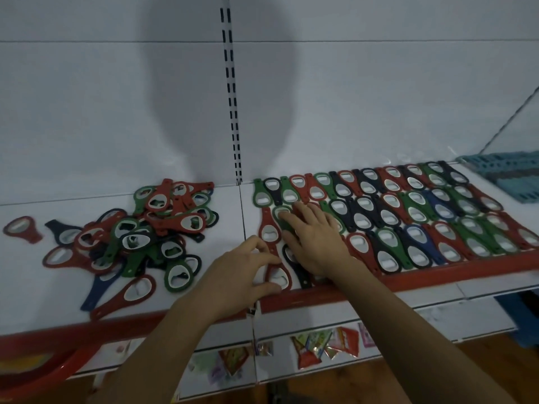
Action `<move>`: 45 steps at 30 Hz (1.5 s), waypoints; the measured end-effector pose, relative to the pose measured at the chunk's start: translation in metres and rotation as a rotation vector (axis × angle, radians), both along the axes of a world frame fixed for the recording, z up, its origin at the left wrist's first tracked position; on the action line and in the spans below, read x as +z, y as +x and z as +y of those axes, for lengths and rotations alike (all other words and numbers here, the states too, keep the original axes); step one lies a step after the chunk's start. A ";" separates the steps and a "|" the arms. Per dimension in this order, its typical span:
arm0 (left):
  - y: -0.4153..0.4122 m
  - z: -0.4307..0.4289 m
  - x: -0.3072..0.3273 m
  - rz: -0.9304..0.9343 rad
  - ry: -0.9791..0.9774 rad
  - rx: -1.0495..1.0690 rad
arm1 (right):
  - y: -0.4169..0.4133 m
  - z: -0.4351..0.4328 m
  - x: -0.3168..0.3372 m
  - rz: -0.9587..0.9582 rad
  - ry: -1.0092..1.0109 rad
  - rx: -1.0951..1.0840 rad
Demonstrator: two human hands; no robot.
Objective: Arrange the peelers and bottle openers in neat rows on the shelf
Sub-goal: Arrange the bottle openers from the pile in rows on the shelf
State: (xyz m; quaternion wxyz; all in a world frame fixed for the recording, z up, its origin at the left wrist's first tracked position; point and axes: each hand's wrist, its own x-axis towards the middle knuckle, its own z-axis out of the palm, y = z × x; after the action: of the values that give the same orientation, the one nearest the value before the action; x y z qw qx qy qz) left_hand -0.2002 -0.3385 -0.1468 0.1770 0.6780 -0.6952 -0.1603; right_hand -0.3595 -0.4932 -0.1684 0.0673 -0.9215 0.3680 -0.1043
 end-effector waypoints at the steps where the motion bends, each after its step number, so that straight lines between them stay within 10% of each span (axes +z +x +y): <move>1: -0.001 -0.001 -0.001 -0.002 -0.005 0.001 | 0.000 0.001 -0.001 0.003 0.000 -0.003; 45: 0.004 -0.063 0.002 0.006 -0.094 0.369 | -0.002 -0.024 0.012 -0.123 0.026 0.036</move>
State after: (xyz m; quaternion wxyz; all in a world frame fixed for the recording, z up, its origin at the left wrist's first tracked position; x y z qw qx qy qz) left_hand -0.1965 -0.4014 -0.1452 0.2370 0.7846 -0.5651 -0.0945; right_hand -0.3613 -0.5172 -0.1565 0.1035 -0.9188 0.3479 -0.1550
